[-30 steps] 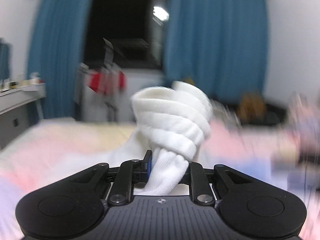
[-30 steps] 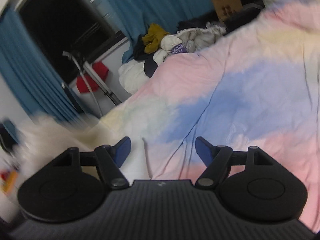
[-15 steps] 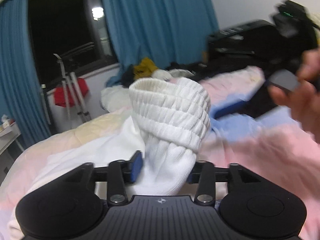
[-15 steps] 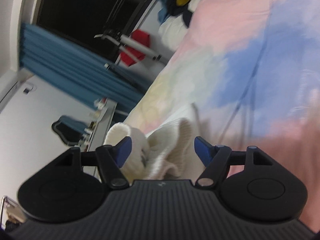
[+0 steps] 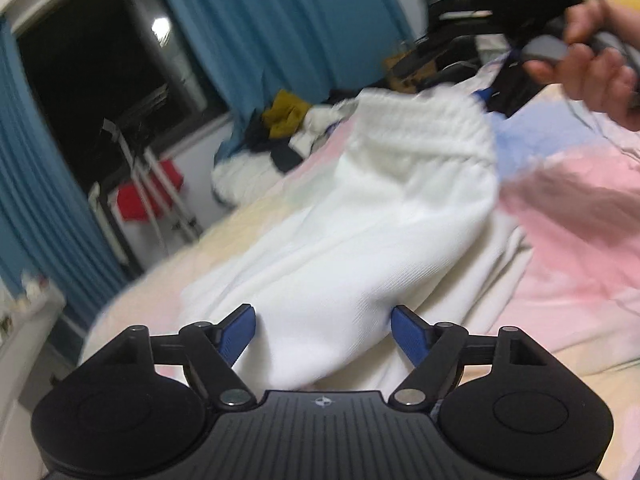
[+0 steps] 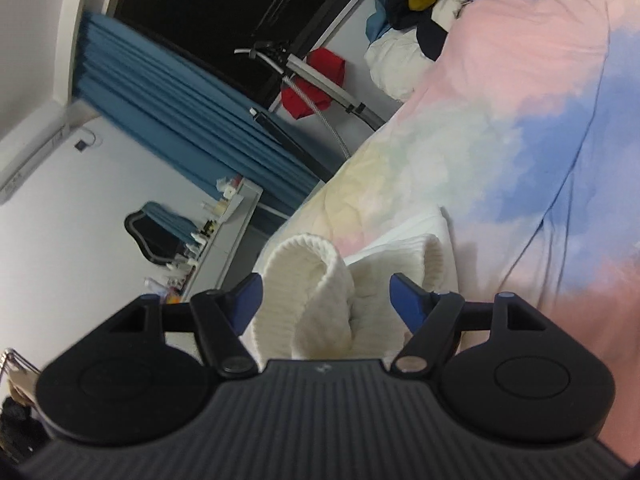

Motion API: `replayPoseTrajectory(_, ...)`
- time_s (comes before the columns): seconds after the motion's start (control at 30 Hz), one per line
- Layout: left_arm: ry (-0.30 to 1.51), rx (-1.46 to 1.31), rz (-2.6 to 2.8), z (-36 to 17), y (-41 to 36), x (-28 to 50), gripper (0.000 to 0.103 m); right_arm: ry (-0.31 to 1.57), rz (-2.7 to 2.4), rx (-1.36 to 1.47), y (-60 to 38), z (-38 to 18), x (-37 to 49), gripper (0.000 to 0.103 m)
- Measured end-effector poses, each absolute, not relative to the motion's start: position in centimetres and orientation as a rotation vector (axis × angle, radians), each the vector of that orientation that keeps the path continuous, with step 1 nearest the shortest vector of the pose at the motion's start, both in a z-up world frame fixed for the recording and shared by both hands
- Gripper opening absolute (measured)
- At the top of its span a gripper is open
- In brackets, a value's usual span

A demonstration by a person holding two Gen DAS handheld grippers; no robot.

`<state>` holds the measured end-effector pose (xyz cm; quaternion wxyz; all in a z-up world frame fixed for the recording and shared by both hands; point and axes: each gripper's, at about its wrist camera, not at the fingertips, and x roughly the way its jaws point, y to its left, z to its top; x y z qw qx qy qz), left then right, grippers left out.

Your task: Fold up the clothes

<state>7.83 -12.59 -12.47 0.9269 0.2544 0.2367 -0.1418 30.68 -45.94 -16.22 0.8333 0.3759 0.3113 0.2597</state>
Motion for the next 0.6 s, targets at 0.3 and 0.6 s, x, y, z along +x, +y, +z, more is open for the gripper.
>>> replayPoseTrajectory(0.3, 0.604, 0.502, -0.375, -12.5, -10.2, 7.3, 0.079, 0.804, 0.445, 0.799, -43.4, -19.5, 35.6, 0.072)
replayPoseTrajectory(0.6, 0.632, 0.399, -0.42, -12.1, -8.1, 6.8, 0.079, 0.653, 0.519, 0.769, -42.1, -17.8, 37.8, 0.019)
